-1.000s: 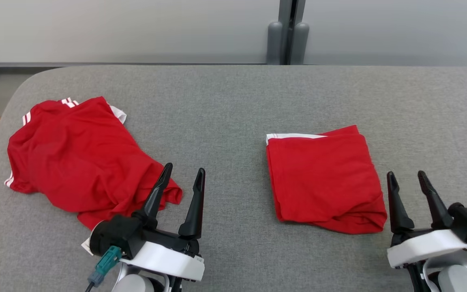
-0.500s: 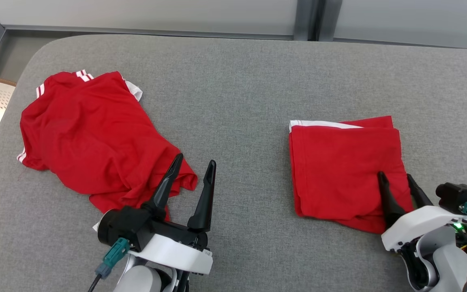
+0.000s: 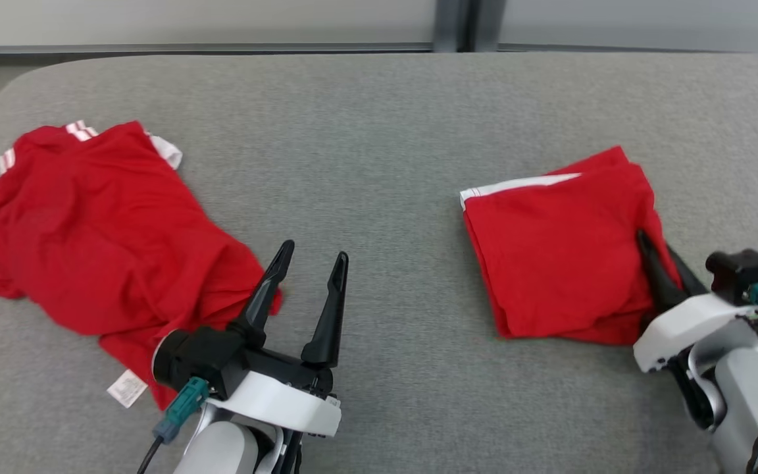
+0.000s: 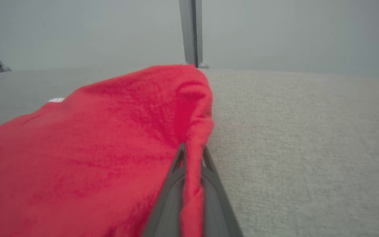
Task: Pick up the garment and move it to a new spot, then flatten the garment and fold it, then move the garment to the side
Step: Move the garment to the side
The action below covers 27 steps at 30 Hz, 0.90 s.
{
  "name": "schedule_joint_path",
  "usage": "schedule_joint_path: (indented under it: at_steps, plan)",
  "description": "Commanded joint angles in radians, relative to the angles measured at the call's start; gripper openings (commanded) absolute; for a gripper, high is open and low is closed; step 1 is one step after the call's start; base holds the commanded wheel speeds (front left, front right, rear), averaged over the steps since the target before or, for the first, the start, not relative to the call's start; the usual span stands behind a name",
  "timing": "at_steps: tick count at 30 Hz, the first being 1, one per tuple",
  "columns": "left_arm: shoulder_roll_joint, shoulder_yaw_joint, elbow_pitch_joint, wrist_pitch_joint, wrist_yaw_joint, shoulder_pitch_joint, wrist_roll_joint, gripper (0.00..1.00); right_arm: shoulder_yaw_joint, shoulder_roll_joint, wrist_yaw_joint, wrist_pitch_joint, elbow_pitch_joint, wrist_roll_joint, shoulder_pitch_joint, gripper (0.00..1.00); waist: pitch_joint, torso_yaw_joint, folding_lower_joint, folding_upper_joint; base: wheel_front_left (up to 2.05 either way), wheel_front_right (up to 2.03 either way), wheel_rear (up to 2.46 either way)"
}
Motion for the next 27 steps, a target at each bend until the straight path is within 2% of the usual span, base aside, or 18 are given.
schedule_joint_path:
  at_steps: [1, 6, 15, 21, 27]
  plan:
    - [0.003, 0.001, 0.000, -0.002, -0.008, -0.025, 0.012, 1.00, 0.010, -0.026, 0.000, -0.010, 0.003, -0.028, -0.026, 0.00, 0.024, -0.039, 0.0000, 0.0000, 0.00, 0.00, 0.00]
    - [0.004, 0.010, -0.007, -0.002, -0.024, -0.054, 0.040, 1.00, 0.094, -0.110, 0.000, -0.018, 0.000, -0.104, -0.109, 0.00, 0.069, -0.129, 0.0000, 0.0000, 0.00, 0.00, 0.00]
    - [0.004, 0.012, -0.013, -0.002, -0.059, -0.139, 0.096, 1.00, 0.204, -0.306, -0.001, -0.032, 0.033, -0.131, -0.237, 0.00, 0.172, -0.282, 0.0000, 0.0000, 0.00, 0.00, 0.00]
    - [0.004, 0.005, -0.005, -0.002, -0.079, -0.190, 0.118, 1.00, 0.176, -0.352, -0.001, -0.060, 0.134, -0.142, -0.317, 0.00, 0.234, -0.334, 0.0000, 0.0000, 0.00, 0.00, 0.00]
    - [0.004, 0.013, 0.014, -0.002, -0.093, -0.208, 0.145, 1.00, 0.107, -0.355, -0.001, -0.079, 0.237, -0.169, -0.397, 0.00, 0.274, -0.348, 0.0000, 0.0000, 0.00, 0.00, 0.00]
